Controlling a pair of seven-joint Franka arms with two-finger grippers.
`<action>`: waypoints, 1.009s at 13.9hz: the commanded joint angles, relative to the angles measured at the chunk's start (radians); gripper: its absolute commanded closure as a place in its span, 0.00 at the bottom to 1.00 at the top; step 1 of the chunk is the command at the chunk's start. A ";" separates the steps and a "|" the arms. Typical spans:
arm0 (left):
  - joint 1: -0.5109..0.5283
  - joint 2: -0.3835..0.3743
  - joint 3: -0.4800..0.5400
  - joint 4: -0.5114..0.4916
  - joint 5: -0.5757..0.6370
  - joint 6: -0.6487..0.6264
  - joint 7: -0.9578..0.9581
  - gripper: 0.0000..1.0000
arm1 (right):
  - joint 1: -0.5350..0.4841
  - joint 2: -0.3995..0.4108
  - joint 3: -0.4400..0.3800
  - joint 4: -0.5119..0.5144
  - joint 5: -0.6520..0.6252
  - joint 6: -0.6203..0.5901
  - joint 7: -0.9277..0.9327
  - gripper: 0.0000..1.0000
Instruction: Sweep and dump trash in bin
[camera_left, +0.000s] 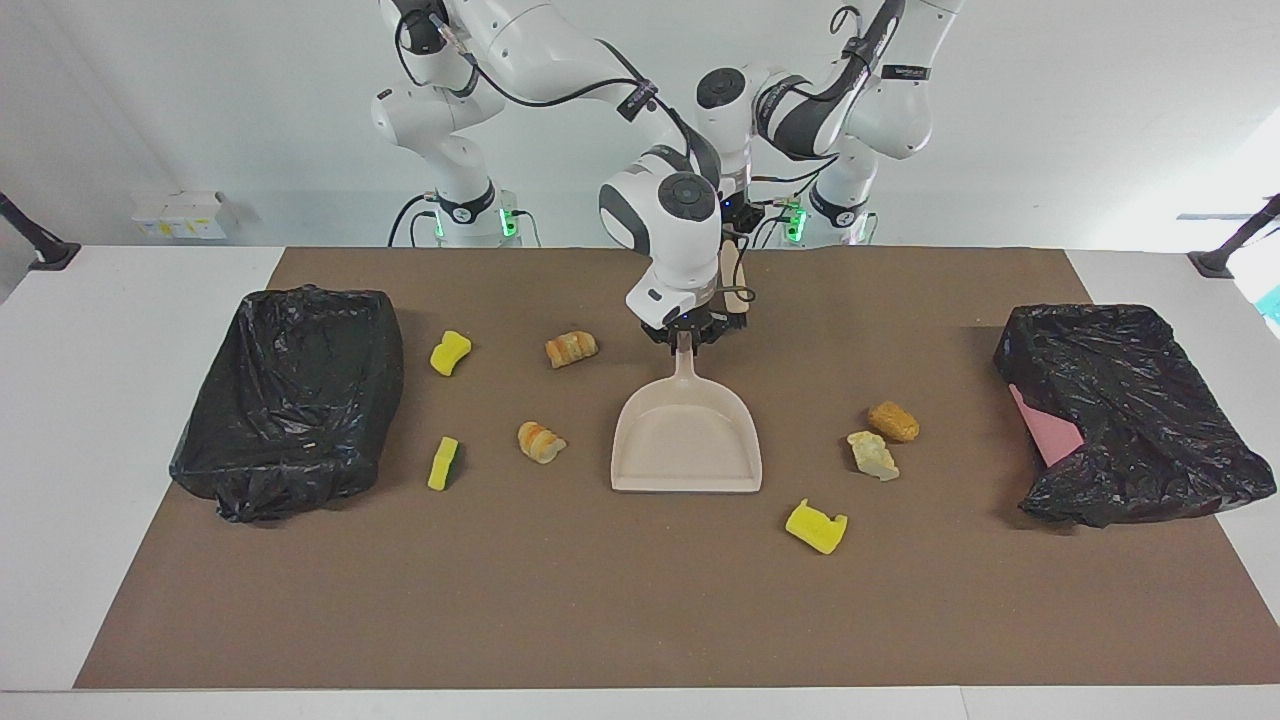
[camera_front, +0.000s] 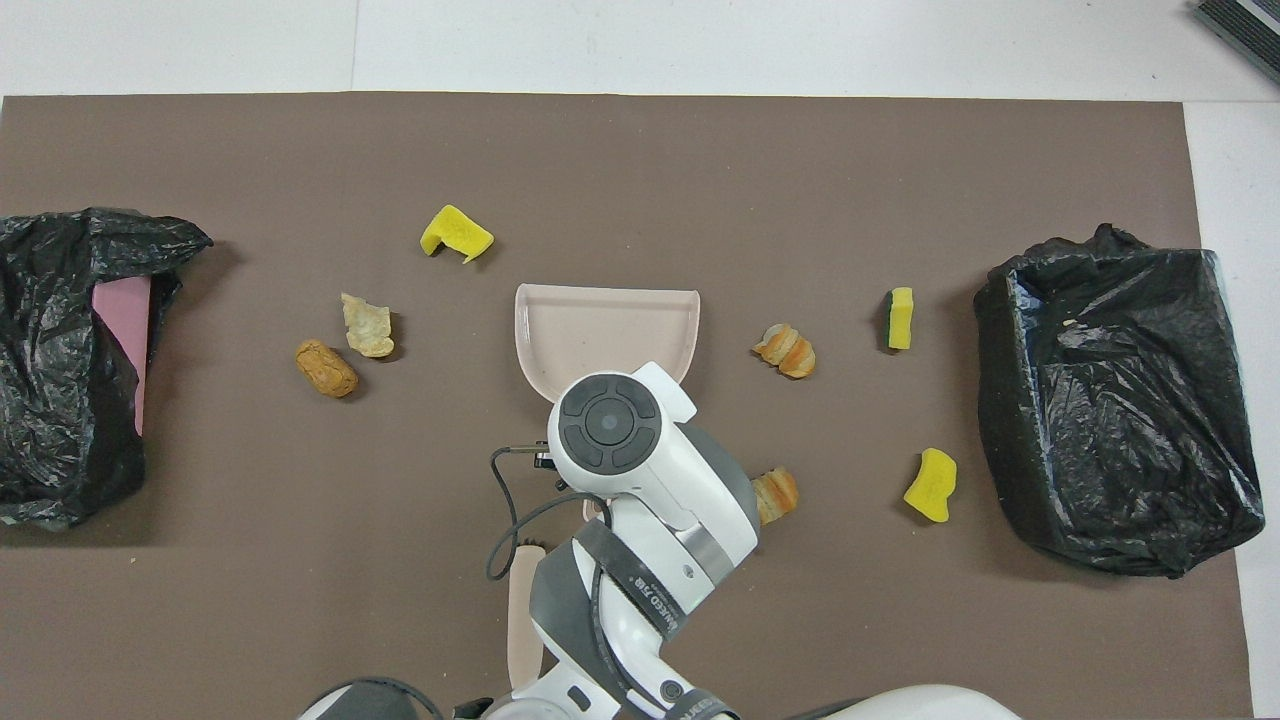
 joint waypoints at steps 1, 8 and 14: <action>0.114 -0.034 -0.005 -0.019 0.040 -0.006 0.048 1.00 | -0.065 -0.016 0.002 0.043 0.011 -0.022 -0.099 1.00; 0.398 0.013 -0.005 0.072 0.051 0.014 0.315 1.00 | -0.195 -0.015 0.002 0.114 -0.001 -0.164 -0.691 1.00; 0.622 0.186 -0.004 0.260 0.053 0.030 0.458 1.00 | -0.284 0.025 0.001 0.181 -0.076 -0.264 -1.272 1.00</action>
